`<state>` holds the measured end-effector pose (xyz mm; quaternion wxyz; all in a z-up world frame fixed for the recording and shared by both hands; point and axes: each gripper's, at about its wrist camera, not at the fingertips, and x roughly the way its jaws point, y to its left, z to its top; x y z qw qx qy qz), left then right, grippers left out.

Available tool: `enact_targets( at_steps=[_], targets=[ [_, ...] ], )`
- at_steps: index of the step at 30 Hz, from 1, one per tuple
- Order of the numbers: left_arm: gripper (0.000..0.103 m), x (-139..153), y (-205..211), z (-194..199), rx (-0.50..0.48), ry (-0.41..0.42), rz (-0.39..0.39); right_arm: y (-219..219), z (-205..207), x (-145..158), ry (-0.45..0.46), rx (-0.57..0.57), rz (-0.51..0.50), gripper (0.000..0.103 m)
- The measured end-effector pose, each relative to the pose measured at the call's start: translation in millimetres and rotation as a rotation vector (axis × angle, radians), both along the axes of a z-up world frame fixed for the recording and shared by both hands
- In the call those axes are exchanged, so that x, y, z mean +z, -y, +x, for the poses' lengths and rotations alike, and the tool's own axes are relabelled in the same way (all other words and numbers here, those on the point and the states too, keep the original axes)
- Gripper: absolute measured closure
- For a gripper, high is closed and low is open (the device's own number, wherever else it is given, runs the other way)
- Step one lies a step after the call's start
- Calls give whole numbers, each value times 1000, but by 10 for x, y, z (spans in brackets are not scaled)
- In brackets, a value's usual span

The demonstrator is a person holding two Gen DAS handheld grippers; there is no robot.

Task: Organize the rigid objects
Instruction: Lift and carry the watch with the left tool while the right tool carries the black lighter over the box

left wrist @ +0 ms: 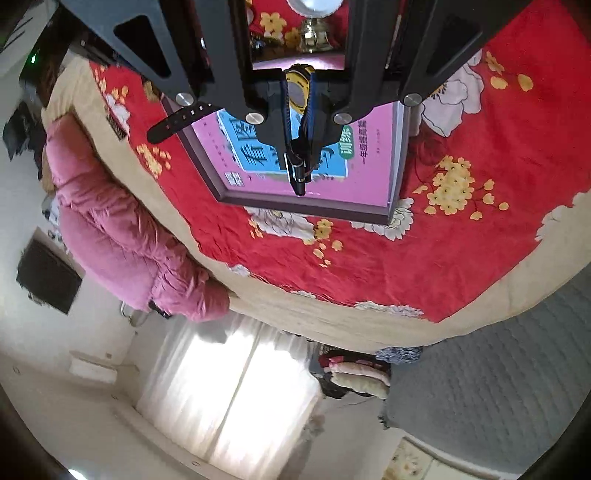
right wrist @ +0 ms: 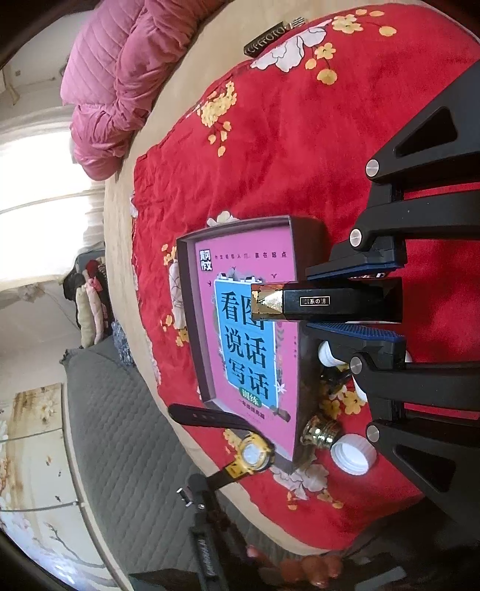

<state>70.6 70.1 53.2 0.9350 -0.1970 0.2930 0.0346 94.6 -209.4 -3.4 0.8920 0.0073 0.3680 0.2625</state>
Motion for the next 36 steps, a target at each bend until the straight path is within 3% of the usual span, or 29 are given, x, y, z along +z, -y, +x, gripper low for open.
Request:
enact_targets(
  at_steps=[12, 36],
  targets=[
    [96, -282, -179, 117, 21, -20, -74, -60, 28, 45, 10, -29, -53, 80],
    [96, -596, -347, 205, 18, -94, -35, -326, 658, 319, 37, -124, -87, 80]
  ],
)
